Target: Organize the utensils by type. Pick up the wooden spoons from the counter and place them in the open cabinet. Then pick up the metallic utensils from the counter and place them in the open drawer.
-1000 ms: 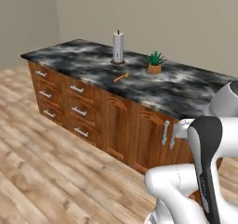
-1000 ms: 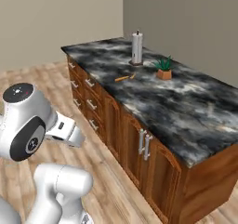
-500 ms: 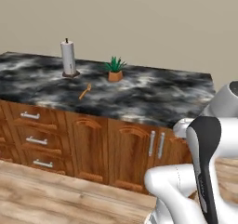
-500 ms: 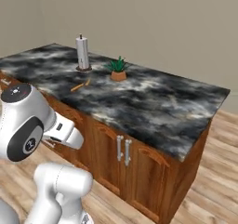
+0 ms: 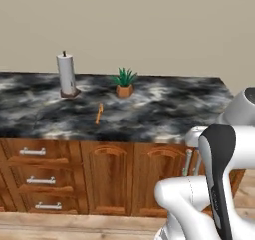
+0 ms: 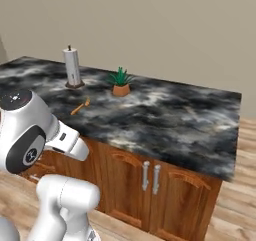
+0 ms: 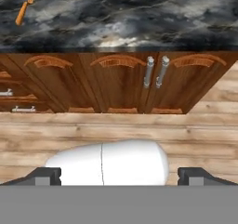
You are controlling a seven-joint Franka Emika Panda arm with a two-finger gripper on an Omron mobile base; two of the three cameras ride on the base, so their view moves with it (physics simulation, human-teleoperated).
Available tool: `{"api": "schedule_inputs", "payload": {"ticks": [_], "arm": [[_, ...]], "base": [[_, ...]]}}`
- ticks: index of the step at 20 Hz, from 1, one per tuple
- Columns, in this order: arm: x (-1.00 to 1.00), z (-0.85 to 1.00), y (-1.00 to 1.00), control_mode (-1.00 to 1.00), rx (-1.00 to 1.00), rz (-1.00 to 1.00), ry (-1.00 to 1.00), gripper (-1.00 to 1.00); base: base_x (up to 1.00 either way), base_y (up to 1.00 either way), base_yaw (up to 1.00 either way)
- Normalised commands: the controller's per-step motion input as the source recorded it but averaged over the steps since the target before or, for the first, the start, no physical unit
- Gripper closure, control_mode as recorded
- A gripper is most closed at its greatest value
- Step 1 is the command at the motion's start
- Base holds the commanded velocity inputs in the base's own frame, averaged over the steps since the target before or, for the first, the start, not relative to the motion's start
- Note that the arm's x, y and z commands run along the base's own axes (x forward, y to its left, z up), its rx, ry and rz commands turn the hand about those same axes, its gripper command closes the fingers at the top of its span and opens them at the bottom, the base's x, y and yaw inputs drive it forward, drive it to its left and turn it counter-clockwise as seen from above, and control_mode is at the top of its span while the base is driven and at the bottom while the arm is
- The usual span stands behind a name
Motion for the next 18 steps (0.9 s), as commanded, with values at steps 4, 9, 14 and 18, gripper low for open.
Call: {"api": "schedule_inputs", "payload": {"ticks": [4,9,14,18], "arm": [[0.0,0.0,0.0,1.0,0.0,0.0,0.0,-1.0],[0.0,0.0,0.0,1.0,0.0,0.0,0.0,-1.0],[0.0,0.0,0.0,1.0,0.0,0.0,0.0,-1.0],[0.0,0.0,0.0,1.0,0.0,0.0,0.0,-1.0]], "base": [[0.61,0.83,-0.26],[0.74,0.85,-0.12],[0.79,0.61,-0.02],[0.77,0.27,0.0]]}}
